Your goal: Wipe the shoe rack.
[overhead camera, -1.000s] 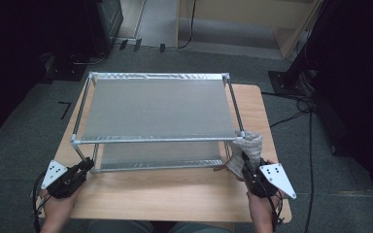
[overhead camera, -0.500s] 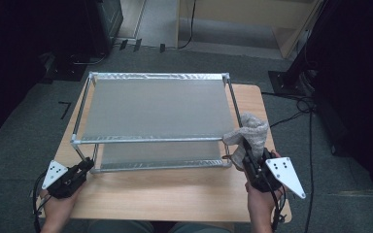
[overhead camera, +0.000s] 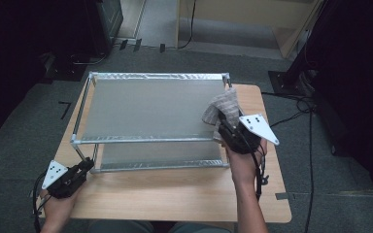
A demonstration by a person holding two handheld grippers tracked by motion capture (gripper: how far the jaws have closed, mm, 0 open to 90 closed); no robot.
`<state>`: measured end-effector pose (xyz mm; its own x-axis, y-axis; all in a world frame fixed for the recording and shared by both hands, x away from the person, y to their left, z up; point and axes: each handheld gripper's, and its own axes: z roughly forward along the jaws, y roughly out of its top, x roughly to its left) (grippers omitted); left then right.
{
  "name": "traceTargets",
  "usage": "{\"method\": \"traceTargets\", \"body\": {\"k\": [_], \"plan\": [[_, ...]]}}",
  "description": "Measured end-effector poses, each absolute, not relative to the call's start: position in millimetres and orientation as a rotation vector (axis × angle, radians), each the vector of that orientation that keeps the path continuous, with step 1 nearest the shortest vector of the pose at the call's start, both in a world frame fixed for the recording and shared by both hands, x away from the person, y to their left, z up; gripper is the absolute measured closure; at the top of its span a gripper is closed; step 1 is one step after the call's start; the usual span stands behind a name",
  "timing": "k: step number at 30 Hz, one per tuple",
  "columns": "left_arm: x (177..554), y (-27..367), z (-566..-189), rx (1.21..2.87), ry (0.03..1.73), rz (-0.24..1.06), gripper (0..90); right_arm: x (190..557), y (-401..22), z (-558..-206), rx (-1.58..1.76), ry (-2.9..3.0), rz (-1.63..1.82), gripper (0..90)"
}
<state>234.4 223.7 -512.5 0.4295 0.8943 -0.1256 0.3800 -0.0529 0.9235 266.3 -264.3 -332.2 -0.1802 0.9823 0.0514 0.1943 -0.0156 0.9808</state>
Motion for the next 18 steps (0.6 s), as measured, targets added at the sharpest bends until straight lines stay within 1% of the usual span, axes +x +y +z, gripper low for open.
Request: {"method": "traceTargets", "body": {"k": [1, 4, 6, 9, 10, 11, 12, 13, 15, 18], "plan": [[234, 224, -513, 1.639, 1.133, 0.616, 77.7, 269, -263, -335, 1.286, 1.500, 1.253, 40.2], [234, 224, -513, 1.638, 1.134, 0.613, 77.7, 264, -259, -337, 1.267, 1.499, 1.227, 23.6], [234, 224, -512, 1.645, 1.133, 0.617, 77.7, 253, -259, -340, 1.259, 1.465, 1.227, 18.4], [234, 224, -512, 1.646, 1.134, 0.618, 77.7, 246, -259, -345, 1.249, 1.456, 1.226, 19.1], [234, 223, -512, 1.644, 1.135, 0.619, 77.7, 245, -260, -349, 1.247, 1.470, 1.213, 22.1], [234, 223, -512, 1.643, 1.135, 0.619, 77.8, 247, -262, -358, 1.256, 1.518, 1.196, 37.2], [234, 223, -512, 1.641, 1.135, 0.620, 77.8, 253, -267, -372, 1.284, 1.564, 1.219, 49.2], [234, 223, -512, 1.641, 1.132, 0.618, 77.9, 254, -270, -376, 1.294, 1.552, 1.259, 53.3], [233, 223, -513, 1.640, 1.130, 0.617, 77.9, 254, -273, -376, 1.320, 1.546, 1.280, 58.6], [233, 223, -513, 1.644, 1.120, 0.605, 78.0, 253, -275, -374, 1.325, 1.571, 1.265, 61.1]]}}
